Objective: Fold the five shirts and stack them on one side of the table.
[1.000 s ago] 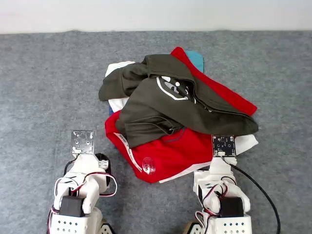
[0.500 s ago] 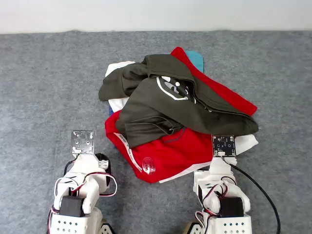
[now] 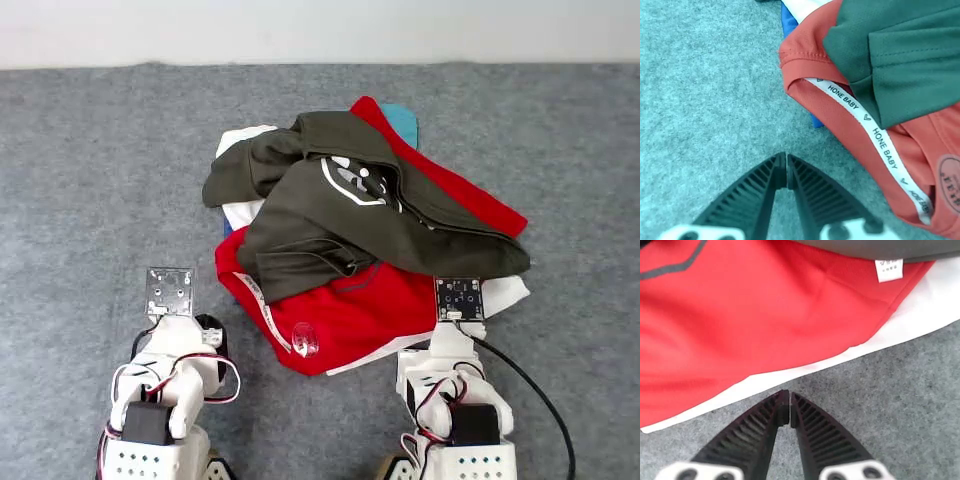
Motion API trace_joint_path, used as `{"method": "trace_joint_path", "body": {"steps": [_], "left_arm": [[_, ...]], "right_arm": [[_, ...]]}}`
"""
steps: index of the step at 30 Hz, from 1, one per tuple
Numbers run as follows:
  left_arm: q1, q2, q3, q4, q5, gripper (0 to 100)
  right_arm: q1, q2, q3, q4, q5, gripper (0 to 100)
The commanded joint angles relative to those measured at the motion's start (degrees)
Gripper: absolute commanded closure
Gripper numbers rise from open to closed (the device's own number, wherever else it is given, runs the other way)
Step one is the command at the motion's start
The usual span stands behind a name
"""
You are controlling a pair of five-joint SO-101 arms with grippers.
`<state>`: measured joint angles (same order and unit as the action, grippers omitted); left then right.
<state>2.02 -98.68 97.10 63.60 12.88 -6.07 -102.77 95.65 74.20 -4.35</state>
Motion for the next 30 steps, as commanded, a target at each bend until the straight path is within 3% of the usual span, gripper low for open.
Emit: {"method": "trace_joint_path", "body": {"steps": [1, 25, 30], "left_arm": [[-0.09, -0.70, -0.31, 0.26, 0.26, 98], [0.35, -0.70, -0.31, 0.26, 0.18, 98], [5.19, -0.79, -0.40, 0.18, 0.09, 98]], "right_arm": [[0.13, -0.40, 0.79, 0.22, 0.53, 98.8], [0.13, -0.40, 0.79, 0.22, 0.53, 98.8], [0.13, -0.40, 0.79, 0.22, 0.53, 98.8]]}}
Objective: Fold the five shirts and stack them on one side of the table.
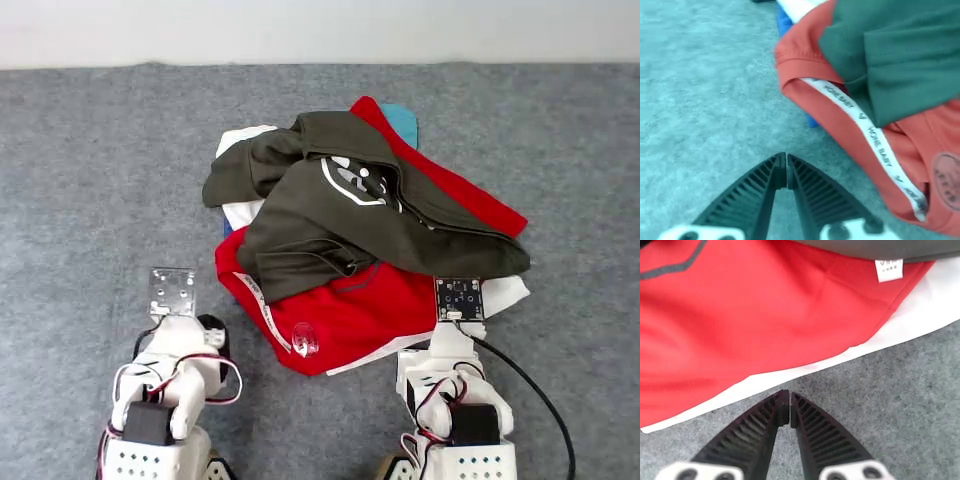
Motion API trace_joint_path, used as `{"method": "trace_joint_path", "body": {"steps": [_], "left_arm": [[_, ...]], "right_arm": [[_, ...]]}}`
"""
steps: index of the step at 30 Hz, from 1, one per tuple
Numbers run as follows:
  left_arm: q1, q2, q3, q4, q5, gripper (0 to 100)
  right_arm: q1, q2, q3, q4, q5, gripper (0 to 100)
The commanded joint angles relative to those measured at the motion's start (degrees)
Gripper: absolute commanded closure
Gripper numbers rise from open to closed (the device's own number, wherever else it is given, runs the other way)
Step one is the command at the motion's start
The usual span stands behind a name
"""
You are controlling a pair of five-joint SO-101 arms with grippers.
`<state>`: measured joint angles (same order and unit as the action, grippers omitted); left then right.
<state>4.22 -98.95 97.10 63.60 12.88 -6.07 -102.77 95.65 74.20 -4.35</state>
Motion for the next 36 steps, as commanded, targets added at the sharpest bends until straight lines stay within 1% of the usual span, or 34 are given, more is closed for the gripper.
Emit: {"method": "trace_joint_path", "body": {"steps": [1, 4, 7, 10, 16, 19, 22, 26, 33, 35, 36], "left_arm": [[4.57, -0.53, -0.40, 0.26, 0.00, 98], [6.51, -0.62, -0.92, -0.79, -0.09, 98], [5.19, -0.62, -4.70, -4.75, 0.00, 98], [4.40, -0.26, -11.03, -6.51, 0.00, 98], [5.89, -0.09, -20.97, -6.33, 0.00, 98], [5.89, 2.73, -25.19, -6.24, 0.00, 98], [5.89, 10.90, -31.25, -4.66, 0.00, 98], [6.33, 27.43, -44.26, 0.09, 0.00, 98], [8.88, 54.68, -64.92, 14.33, 0.00, 98], [8.97, 60.57, -69.23, 15.12, -0.26, 98], [9.14, 63.38, -71.34, 15.21, -2.02, 98]], "right_arm": [[0.13, -0.40, 0.79, 0.22, 0.53, 98.8], [0.13, -0.40, 0.79, 0.22, 0.53, 98.8], [0.13, -0.40, 0.79, 0.22, 0.53, 98.8], [0.13, -0.40, 0.79, 0.22, 0.53, 98.8], [0.13, -0.40, 0.79, 0.22, 0.53, 98.8], [0.13, -0.40, 0.79, 0.22, 0.53, 98.8], [0.13, -0.40, 0.79, 0.22, 0.53, 98.8], [0.13, -0.40, 0.79, 0.22, 0.53, 98.8], [0.13, -0.40, 0.79, 0.22, 0.53, 98.8], [0.13, -0.40, 0.79, 0.22, 0.53, 98.8], [0.13, -0.40, 0.79, 0.22, 0.53, 98.8]]}}
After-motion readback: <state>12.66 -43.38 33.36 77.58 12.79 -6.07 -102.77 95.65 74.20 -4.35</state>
